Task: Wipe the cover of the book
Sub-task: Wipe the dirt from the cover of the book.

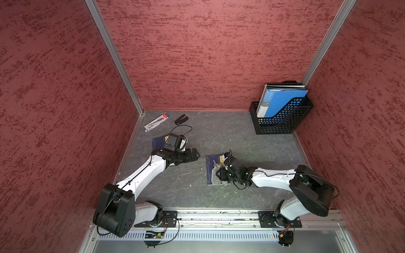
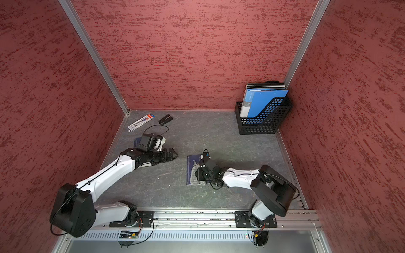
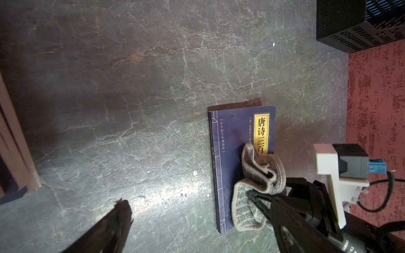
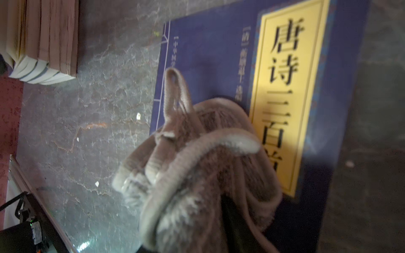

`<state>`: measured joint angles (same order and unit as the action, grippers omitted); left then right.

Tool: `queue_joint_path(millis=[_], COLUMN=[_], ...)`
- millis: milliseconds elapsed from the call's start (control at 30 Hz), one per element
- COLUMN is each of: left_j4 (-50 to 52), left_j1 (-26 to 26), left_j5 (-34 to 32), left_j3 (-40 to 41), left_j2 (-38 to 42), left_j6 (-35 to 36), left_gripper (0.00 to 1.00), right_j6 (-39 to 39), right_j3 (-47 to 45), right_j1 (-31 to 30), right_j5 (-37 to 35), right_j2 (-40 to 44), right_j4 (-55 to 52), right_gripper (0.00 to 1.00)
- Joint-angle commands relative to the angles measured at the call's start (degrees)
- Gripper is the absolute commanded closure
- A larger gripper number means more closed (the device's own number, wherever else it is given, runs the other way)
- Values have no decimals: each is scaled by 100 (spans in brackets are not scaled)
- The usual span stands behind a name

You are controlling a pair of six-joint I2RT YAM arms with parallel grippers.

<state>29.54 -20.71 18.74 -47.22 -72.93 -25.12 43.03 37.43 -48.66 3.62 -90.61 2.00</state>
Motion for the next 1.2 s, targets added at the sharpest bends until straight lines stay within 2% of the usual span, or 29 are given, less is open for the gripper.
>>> queue_joint_path(millis=[0, 267, 567, 800, 967, 1167], left_j4=[5, 8, -45, -63, -112, -102], left_j1=[-81, -185, -247, -269, -292, -346], left_j5=[-134, -202, -234, -237, -215, -225], left_j3=[-86, -43, -34, -82, -160, -253], left_j2=[164, 288, 214, 90, -34, -151], left_j6=[-18, -107, -134, -129, -125, -107], left_gripper=[0, 0, 0, 0, 0, 0], right_j6=[-294, -887, -1159, -1257, -1300, -1019], right_j3=[-133, 602, 978, 782, 574, 27], right_j1=[310, 996, 1337, 1334, 1098, 885], right_j5=[-298, -379, -451, -199, -263, -267], right_j2=[-629, -1063, -1195, -969, -663, -54], right_j4=[-1159, -1071, -1135, -1123, -1387, -1636], right_gripper=[64, 64, 64, 64, 64, 64])
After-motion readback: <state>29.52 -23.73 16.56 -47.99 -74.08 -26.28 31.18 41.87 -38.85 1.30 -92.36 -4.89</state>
